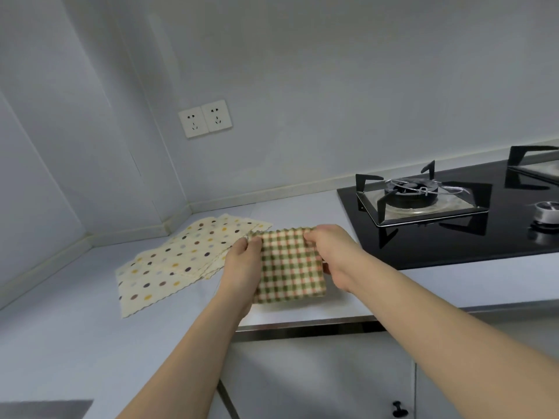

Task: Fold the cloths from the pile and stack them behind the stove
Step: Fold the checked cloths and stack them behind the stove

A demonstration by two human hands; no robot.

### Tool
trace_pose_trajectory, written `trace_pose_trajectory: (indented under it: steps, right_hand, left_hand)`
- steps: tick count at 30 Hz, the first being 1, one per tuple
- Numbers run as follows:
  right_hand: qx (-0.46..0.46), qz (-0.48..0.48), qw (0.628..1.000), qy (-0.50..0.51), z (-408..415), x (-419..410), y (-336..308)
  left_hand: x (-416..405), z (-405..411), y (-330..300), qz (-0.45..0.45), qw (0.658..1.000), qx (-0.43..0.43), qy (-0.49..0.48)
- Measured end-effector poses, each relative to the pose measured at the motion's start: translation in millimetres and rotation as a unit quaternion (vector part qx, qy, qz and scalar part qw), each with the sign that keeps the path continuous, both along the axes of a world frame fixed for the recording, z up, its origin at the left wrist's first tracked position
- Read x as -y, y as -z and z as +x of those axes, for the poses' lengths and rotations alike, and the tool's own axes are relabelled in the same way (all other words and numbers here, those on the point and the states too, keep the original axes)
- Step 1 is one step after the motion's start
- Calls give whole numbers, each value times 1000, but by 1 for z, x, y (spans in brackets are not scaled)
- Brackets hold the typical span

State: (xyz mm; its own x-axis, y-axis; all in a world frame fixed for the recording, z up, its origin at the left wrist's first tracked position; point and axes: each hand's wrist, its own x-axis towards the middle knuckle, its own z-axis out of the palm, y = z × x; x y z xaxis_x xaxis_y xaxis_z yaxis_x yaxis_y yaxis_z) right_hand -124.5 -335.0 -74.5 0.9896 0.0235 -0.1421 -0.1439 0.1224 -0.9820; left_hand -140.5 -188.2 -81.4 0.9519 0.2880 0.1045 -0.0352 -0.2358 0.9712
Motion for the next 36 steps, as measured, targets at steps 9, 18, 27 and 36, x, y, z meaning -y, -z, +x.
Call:
trace_pose_trajectory:
  steps: [9,18,27,36]
  right_hand:
    - [122,-233,956,131,-47,-25,-3]
    - [236,-242,930,144,-57,-32,-8]
    - [143,-169,970,103,27,-29,2]
    - [-17,-130,990,55,141,-18,-43]
  left_hand:
    - [12,-51,-26,189,968,151,-63]
    - [8,-60,-22,171,966,168,-97]
    - [-1,17,-11,15,994,88,-68]
    - [-2,130,-45,-54,995,-53,-60]
